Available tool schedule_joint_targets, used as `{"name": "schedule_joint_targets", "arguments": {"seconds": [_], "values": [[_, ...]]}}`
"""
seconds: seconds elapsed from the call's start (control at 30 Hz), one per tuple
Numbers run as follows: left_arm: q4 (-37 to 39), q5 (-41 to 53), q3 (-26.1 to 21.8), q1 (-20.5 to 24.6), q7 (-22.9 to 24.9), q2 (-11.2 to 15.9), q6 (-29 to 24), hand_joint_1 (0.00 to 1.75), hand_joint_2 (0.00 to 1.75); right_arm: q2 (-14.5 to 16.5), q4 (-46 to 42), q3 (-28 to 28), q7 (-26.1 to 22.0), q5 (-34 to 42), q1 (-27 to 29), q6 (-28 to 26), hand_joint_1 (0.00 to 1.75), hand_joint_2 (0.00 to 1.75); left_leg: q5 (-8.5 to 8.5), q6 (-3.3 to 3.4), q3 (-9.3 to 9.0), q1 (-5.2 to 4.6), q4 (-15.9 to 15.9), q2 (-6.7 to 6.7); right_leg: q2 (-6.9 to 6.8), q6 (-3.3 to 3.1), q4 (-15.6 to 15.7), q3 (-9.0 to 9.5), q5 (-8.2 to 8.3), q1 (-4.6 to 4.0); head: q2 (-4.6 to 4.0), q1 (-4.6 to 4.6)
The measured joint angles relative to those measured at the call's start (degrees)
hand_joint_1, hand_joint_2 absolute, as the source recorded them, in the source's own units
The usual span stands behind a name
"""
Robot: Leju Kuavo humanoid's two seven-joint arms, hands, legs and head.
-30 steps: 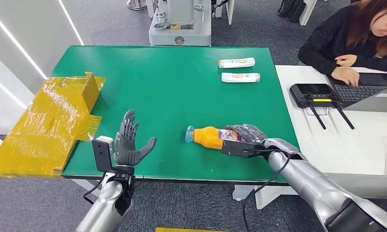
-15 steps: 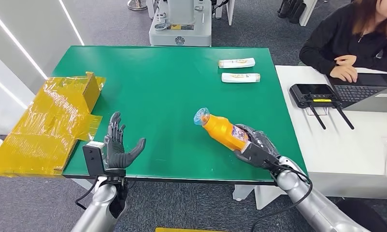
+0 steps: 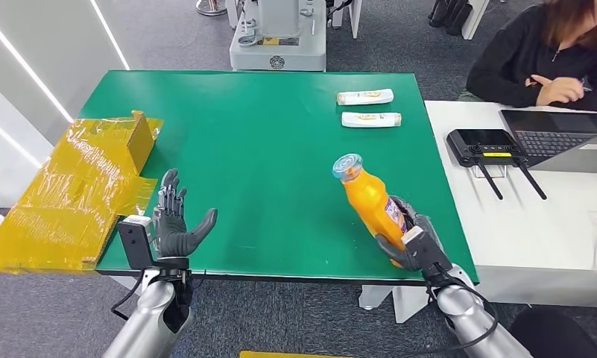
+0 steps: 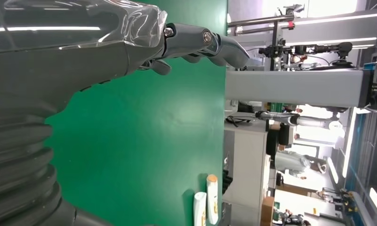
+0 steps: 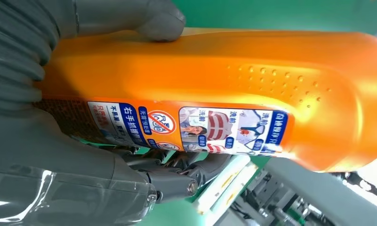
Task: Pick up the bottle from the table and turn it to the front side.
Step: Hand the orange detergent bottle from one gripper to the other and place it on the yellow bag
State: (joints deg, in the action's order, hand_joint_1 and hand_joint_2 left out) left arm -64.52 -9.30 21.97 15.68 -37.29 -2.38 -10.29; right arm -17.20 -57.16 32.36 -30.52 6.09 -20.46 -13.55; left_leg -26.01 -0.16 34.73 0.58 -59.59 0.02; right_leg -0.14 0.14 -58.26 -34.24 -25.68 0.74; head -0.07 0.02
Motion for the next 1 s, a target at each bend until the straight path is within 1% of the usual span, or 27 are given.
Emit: {"name": "schedule_joint_targets", "arguments": {"seconds": [0.17, 0.3, 0.47, 0.57, 0.7, 1.0], "values": [[0.0, 0.0, 0.1, 0.8, 0.1, -0.1, 0.7, 0.0, 1.75, 0.0, -3.0, -4.9, -0.6, 1.6, 3.8, -0.1, 1.75, 1.75, 0.01, 0.0, 0.03, -0.01, 0.0, -0.02, -0.04, 0.0, 0.0, -0.01, 0.0, 0.01, 0.0, 0.0], [0.0, 0.8, 0.2, 1.4, 1.1, -0.3, 2.2, 0.0, 1.75, -0.1, -6.1, -9.4, -0.6, 2.5, 6.8, -0.2, 1.75, 1.75, 0.0, 0.0, 0.07, -0.02, 0.0, -0.02, -0.03, 0.0, 0.0, -0.05, 0.0, 0.01, 0.0, 0.0], [0.0, 1.3, 0.2, 2.2, 1.8, -0.8, 3.1, 0.0, 1.75, -0.5, -8.1, -12.6, -0.5, 2.9, 7.5, -0.1, 1.75, 1.75, 0.0, 0.0, 0.11, -0.01, 0.0, 0.01, 0.0, 0.0, 0.0, -0.1, 0.0, 0.01, 0.0, 0.0], [0.0, 1.7, 0.2, 2.9, 2.1, -1.1, 3.8, 0.0, 1.75, -0.6, -8.1, -14.0, -0.5, 2.6, 6.3, 0.4, 1.75, 1.75, 0.01, 0.0, 0.15, -0.01, 0.0, 0.01, -0.01, -0.01, 0.0, -0.11, 0.02, 0.01, 0.0, -0.01], [0.0, 2.7, 0.2, 3.7, 3.0, -1.6, 5.3, 0.0, 1.75, -0.6, -7.0, -15.1, -0.6, 2.5, 2.8, 1.1, 1.75, 1.75, 0.04, 0.03, 0.13, -0.01, 0.0, 0.04, 0.03, -0.05, 0.0, -0.13, 0.06, 0.01, 0.0, 0.0], [0.0, 3.7, 0.3, 5.0, 3.8, -2.4, 7.6, 0.0, 1.75, -0.5, -5.1, -15.6, -1.4, 2.2, -2.4, 1.5, 1.75, 1.75, 0.06, 0.05, 0.2, -0.01, 0.0, 0.01, 0.0, -0.05, 0.0, -0.15, 0.06, 0.01, 0.0, -0.01]]}}
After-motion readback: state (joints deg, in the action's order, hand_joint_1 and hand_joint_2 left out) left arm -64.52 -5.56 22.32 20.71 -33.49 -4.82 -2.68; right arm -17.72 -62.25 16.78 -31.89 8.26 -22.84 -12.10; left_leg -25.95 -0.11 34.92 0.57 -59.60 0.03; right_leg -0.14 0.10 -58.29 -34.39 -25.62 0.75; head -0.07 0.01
